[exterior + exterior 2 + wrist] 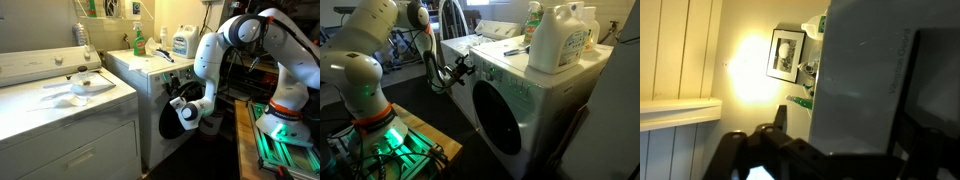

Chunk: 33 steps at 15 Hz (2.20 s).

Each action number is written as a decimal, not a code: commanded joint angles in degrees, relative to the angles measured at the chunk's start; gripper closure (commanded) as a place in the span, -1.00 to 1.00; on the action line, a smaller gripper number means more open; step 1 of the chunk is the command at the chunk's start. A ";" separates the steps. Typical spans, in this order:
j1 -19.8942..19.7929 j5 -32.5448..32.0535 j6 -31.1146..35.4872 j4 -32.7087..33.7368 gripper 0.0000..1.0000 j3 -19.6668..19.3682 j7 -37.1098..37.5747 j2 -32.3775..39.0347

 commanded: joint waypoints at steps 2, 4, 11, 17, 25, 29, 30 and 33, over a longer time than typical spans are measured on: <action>-1.13 -0.89 -0.71 0.03 -1.00 1.01 -0.53 0.22; -1.12 -0.89 -0.71 0.02 -1.00 1.01 -0.53 0.22; 6.17 -5.72 -13.48 2.63 -1.00 -2.37 -6.57 9.08; 23.59 5.02 -9.19 4.86 -1.00 -12.01 -6.76 10.88; 10.72 1.22 -4.52 -0.18 -1.00 -0.75 -13.47 8.66; 5.36 0.04 -4.95 0.40 -1.00 -0.05 -13.78 8.93; 4.56 -0.02 -5.53 0.47 -1.00 -0.13 -13.96 8.90; 2.74 -0.30 -6.35 0.36 -1.00 -0.27 -13.89 8.13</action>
